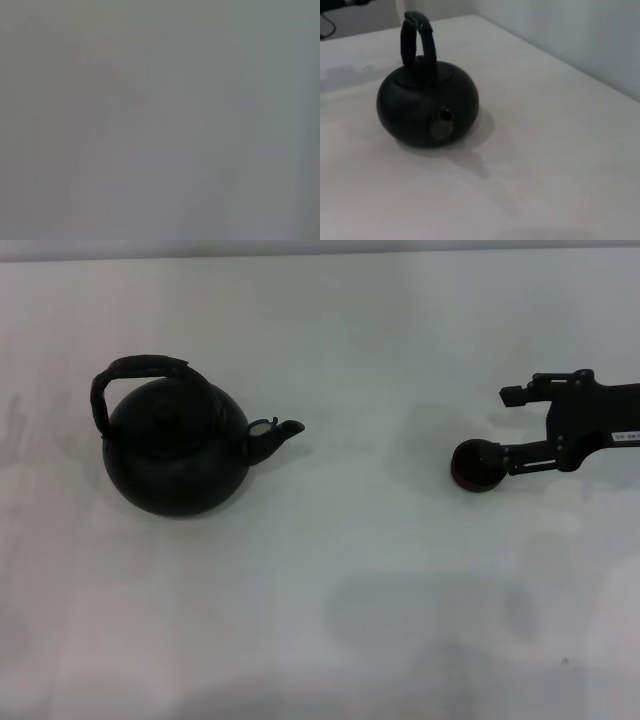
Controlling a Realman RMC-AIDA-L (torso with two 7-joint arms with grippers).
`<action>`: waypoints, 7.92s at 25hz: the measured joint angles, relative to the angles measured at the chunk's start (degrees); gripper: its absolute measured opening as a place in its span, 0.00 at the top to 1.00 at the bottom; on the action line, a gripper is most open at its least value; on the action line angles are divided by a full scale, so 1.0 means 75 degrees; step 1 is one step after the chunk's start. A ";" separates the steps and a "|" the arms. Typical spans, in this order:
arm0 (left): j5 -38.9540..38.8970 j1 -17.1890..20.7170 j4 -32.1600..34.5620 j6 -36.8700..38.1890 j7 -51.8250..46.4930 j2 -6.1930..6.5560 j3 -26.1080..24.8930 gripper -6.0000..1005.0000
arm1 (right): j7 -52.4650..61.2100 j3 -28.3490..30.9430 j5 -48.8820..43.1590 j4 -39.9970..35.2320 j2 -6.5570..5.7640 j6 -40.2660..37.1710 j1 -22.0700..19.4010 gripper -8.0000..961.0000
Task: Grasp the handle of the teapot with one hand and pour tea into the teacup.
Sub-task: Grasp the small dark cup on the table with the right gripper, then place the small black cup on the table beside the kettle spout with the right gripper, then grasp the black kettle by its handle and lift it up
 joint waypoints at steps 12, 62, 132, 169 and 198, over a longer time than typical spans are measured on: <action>0.0001 0.0033 -0.0001 0.0003 0.0006 0.0000 0.0000 0.32 | 0.0095 -0.1350 -0.0070 0.0003 0.0008 -0.0946 0.0025 0.12; -0.0003 -0.0002 0.0000 -0.0071 0.0010 0.0000 0.0000 0.32 | 0.0315 -0.2422 -0.0558 -0.0053 0.0041 -0.2060 0.0138 0.23; 0.0285 -0.0025 0.0051 0.0065 0.0006 -0.0036 0.0011 0.32 | 0.2500 -0.6032 0.0015 0.0480 0.0125 -0.3943 0.1028 0.23; 0.0282 0.0135 0.0082 0.0138 -0.0019 -0.0011 0.0189 0.32 | 0.2647 -0.5212 0.0110 0.0831 0.0090 -0.3156 0.1014 0.11; 0.0334 0.0167 -0.0337 0.1038 -0.0331 -0.0032 0.3077 0.32 | 0.1905 -0.2775 0.0222 0.2829 0.0019 -0.2575 -0.0293 0.11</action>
